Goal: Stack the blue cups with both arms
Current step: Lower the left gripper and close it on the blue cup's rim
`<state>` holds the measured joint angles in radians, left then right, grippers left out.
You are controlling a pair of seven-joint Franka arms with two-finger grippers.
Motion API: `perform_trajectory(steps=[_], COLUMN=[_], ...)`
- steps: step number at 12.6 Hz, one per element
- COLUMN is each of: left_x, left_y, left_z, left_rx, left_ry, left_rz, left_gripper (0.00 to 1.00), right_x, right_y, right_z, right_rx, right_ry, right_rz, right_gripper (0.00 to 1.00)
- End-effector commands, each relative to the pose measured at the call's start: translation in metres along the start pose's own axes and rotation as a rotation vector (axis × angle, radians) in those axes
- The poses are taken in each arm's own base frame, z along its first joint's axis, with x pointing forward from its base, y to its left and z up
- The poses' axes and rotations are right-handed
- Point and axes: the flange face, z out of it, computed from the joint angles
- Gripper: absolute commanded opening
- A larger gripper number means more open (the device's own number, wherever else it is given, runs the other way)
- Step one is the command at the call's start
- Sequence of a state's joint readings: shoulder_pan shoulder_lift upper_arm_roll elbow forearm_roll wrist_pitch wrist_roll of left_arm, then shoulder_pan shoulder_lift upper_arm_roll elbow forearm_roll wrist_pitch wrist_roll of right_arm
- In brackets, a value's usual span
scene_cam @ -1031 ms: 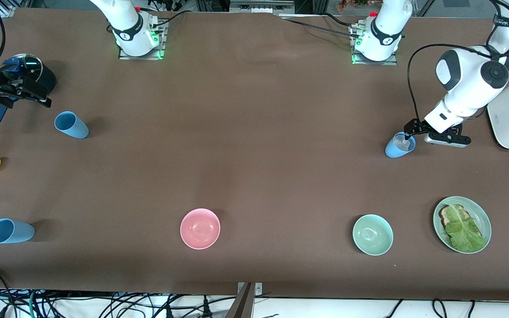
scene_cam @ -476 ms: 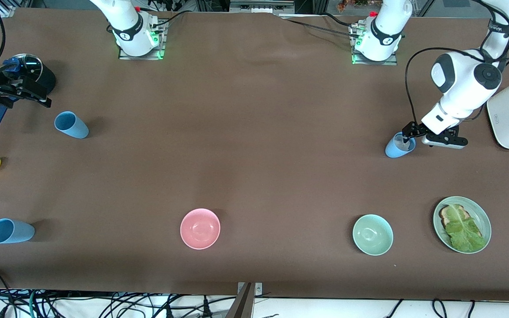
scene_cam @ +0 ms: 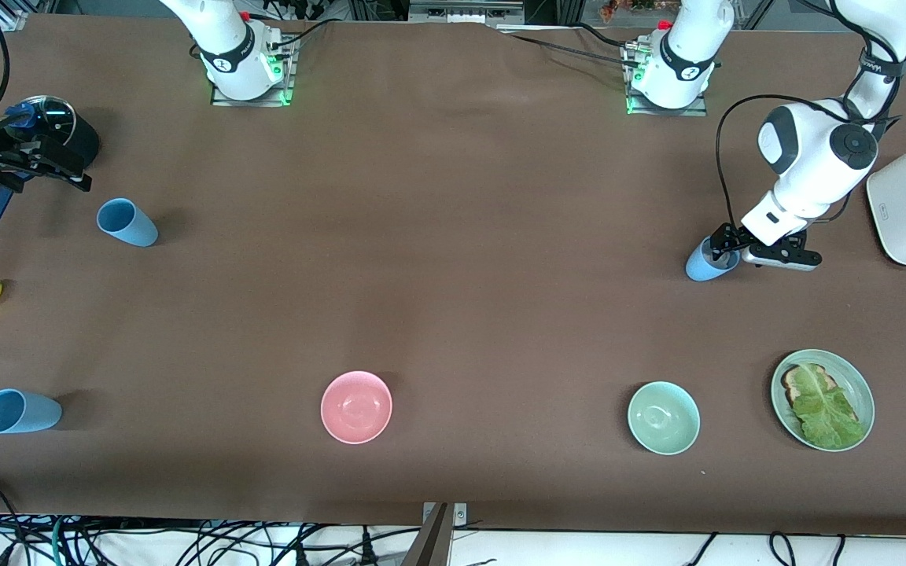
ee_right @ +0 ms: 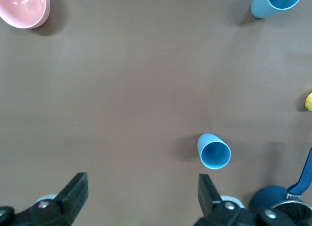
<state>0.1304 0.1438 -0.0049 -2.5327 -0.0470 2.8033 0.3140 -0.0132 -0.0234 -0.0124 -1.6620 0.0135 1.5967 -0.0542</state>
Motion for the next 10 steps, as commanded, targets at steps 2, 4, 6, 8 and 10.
perform_trajectory(steps=[2, 4, 6, 8, 10], left_x=[0.006, 0.01, 0.015, 0.032, 0.059], left_y=[0.0, -0.001, -0.001, -0.005, -0.01], left_z=[-0.008, -0.016, -0.027, -0.05, -0.085], left_rx=[0.011, 0.006, -0.004, -0.019, -0.039], left_ry=[0.018, 0.002, -0.025, -0.066, -0.119], left_rz=[0.019, 0.021, 0.024, 0.025, 0.029], left_gripper=[0.0, 0.0, 0.0, 0.0, 0.0], right_x=[-0.003, -0.003, -0.003, -0.003, -0.003], right_y=[0.002, 0.002, 0.002, 0.002, 0.002], right_z=[-0.005, -0.005, -0.005, -0.005, -0.005], right_rx=[0.0, 0.0, 0.0, 0.0, 0.0], right_ry=[-0.015, -0.016, -0.016, -0.016, -0.016], right_rz=[-0.013, -0.012, -0.012, -0.012, -0.012], right_gripper=[1.0, 1.0, 1.0, 1.0, 1.0])
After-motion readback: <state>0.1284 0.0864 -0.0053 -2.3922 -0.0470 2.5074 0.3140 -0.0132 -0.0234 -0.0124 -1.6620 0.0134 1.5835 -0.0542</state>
